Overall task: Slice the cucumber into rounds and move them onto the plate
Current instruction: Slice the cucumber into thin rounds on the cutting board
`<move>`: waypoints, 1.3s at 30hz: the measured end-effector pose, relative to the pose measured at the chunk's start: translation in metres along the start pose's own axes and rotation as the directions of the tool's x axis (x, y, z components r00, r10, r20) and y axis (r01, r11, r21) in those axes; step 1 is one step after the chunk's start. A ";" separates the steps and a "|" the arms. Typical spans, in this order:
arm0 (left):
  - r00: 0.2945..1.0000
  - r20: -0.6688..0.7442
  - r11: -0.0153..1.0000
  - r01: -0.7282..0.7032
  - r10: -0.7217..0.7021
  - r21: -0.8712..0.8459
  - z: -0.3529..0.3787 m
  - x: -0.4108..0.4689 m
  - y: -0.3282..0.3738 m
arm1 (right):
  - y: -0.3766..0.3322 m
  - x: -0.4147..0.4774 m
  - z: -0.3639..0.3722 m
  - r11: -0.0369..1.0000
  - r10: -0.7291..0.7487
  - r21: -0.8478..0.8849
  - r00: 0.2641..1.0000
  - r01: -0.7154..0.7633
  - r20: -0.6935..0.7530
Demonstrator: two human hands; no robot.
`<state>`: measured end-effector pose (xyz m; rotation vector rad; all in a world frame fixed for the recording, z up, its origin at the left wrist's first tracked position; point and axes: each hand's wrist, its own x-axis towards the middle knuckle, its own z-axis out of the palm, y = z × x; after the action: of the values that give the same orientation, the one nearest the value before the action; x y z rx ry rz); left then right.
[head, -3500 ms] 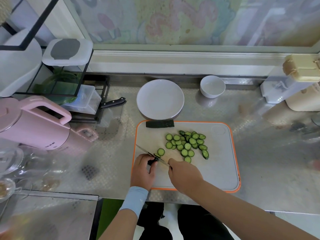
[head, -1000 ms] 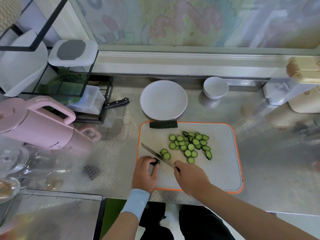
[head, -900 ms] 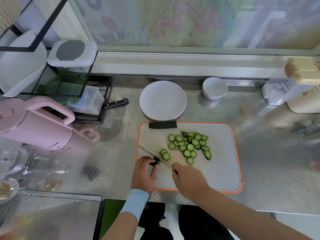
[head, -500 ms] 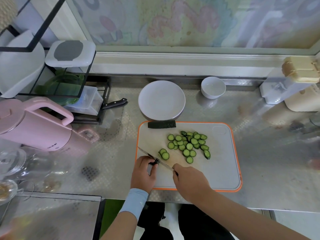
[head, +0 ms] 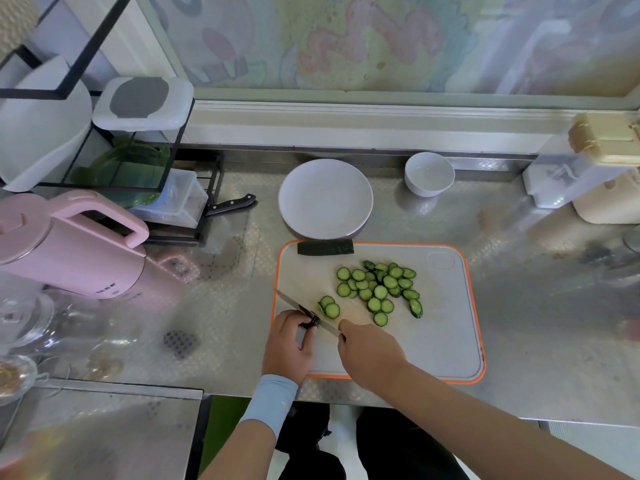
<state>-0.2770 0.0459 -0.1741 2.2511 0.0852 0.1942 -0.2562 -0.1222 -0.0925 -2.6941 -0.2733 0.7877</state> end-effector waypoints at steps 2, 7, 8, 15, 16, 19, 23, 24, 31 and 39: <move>1.000 0.004 1.000 0.002 -0.002 0.004 0.000 0.000 0.001 | 0.000 0.005 0.002 1.000 0.012 0.011 1.000 -0.013 0.008; 1.000 -0.016 0.999 -0.026 0.026 0.024 0.001 -0.001 0.001 | 0.008 0.006 0.007 0.999 0.000 0.044 1.000 0.001 -0.022; 0.999 -0.017 0.999 -0.038 0.038 0.037 0.001 -0.001 0.000 | 0.009 0.006 0.006 0.999 -0.003 0.049 1.000 0.004 -0.021; 0.999 -0.040 0.999 -0.010 0.012 0.052 0.000 -0.003 0.005 | 0.018 0.005 0.002 0.998 0.019 0.059 1.000 -0.018 -0.012; 0.999 -0.048 0.999 0.001 0.001 0.035 0.000 -0.003 0.007 | 0.020 0.005 0.001 0.998 0.029 0.053 0.999 -0.029 -0.013; 1.000 -0.029 1.000 -0.006 0.007 0.028 0.003 -0.002 0.013 | 0.028 0.003 -0.002 0.996 0.069 0.054 0.997 -0.068 -0.021; 0.999 -0.031 0.999 0.019 -0.018 0.037 0.006 0.000 0.017 | 0.031 0.000 -0.004 0.992 0.108 0.068 0.993 -0.104 -0.051; 0.999 -0.034 0.999 0.018 -0.017 0.037 0.006 0.000 0.018 | 0.030 -0.001 -0.004 0.991 0.114 0.080 0.992 -0.109 -0.054; 0.999 -0.054 1.000 0.010 -0.009 0.017 0.006 0.000 0.013 | 0.014 -0.016 -0.002 0.997 0.028 0.080 0.997 -0.022 -0.075; 0.998 -0.059 0.999 0.027 -0.025 0.026 0.008 0.000 0.012 | 0.012 -0.023 -0.005 0.998 0.023 0.061 0.996 -0.017 -0.090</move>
<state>-0.2761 0.0321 -0.1699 2.2700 0.1490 0.2467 -0.2719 -0.1407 -0.0817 -2.6713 -0.1984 0.6657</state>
